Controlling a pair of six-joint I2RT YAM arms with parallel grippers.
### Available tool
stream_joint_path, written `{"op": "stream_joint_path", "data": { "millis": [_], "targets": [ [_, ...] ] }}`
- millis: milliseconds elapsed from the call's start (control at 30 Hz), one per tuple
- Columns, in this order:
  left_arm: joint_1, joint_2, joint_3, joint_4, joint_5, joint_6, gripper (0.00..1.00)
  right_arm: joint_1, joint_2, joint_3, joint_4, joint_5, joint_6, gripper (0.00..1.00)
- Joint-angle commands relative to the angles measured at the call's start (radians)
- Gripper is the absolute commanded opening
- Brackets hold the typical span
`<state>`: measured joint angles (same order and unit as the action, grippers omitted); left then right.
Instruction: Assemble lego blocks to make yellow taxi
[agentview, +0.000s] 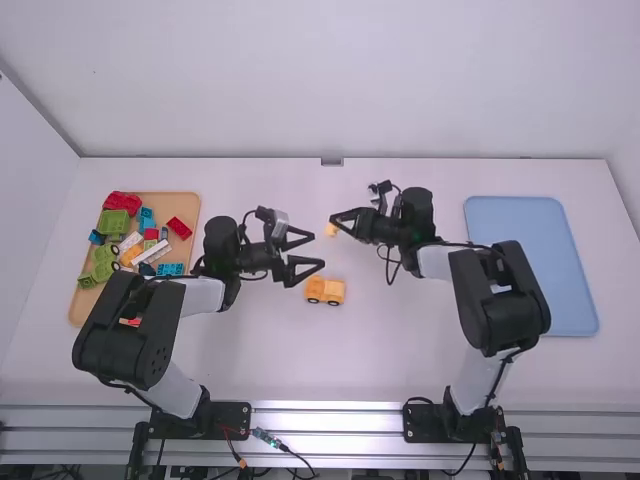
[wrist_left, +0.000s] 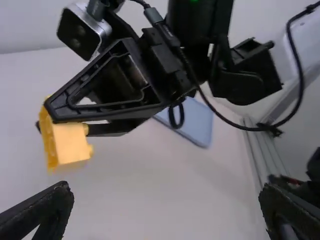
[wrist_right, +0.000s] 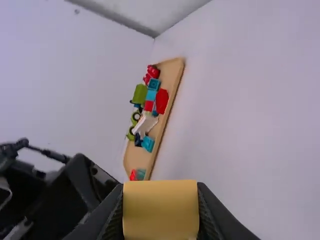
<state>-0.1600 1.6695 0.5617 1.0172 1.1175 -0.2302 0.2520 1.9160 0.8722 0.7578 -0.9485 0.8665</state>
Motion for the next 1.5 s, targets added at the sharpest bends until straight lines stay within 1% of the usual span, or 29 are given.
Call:
{"op": "stream_joint_path", "data": {
  "millis": [0,67,133,200,267,333,433,500,600,767,867,967,1067,1133,1300,1467],
  "targets": [
    [0.003,-0.031,-0.013,-0.045,-0.114,0.179,0.99,0.005,0.011,0.019,-0.024,0.09,0.186,0.0],
    [-0.013,-0.073,-0.013,-0.143,-0.256,0.275,0.99,0.006,0.011,0.018,-0.064,0.159,0.239,0.0],
    [-0.03,-0.106,-0.013,-0.219,-0.348,0.373,0.99,0.01,0.011,0.018,-0.083,0.184,0.276,0.0],
    [-0.09,-0.18,-0.013,-0.351,-0.561,0.536,0.99,0.019,0.011,0.018,-0.097,0.208,0.324,0.0],
    [-0.137,-0.226,-0.013,-0.41,-0.685,0.618,0.99,0.023,0.011,0.018,-0.096,0.222,0.357,0.0],
    [-0.203,-0.277,-0.013,-0.462,-0.809,0.729,0.99,0.043,0.011,0.018,-0.097,0.248,0.4,0.0],
    [-0.239,-0.298,-0.013,-0.478,-0.827,0.824,0.99,0.062,0.011,0.02,-0.104,0.27,0.429,0.0],
    [-0.261,-0.3,-0.013,-0.501,-0.824,0.976,0.99,0.083,0.011,0.019,-0.102,0.254,0.454,0.0],
    [-0.264,-0.287,-0.013,-0.503,-0.822,1.071,0.99,0.089,0.011,0.019,-0.103,0.227,0.454,0.0],
    [-0.261,-0.28,-0.013,-0.471,-0.826,1.102,0.99,0.073,0.011,0.019,-0.102,0.193,0.463,0.0],
    [-0.279,-0.28,-0.013,-0.437,-0.886,1.108,0.99,0.06,0.011,0.019,-0.097,0.177,0.478,0.0],
    [-0.301,-0.28,-0.013,-0.436,-0.929,1.183,0.99,0.041,0.011,0.019,-0.094,0.149,0.521,0.0],
    [-0.314,-0.272,-0.013,-0.423,-0.933,1.196,0.99,0.029,0.011,0.019,-0.062,0.111,0.545,0.0],
    [-0.317,-0.255,-0.013,-0.384,-0.96,1.204,0.99,0.028,0.011,0.019,-0.01,0.088,0.566,0.0],
    [-0.319,-0.207,-0.013,-0.305,-0.999,1.27,0.99,0.03,0.011,0.019,0.045,0.084,0.606,0.0],
    [-0.339,-0.188,-0.013,-0.246,-1.033,1.337,0.99,0.035,0.011,0.029,0.025,0.082,0.578,0.0]
  ]
}}
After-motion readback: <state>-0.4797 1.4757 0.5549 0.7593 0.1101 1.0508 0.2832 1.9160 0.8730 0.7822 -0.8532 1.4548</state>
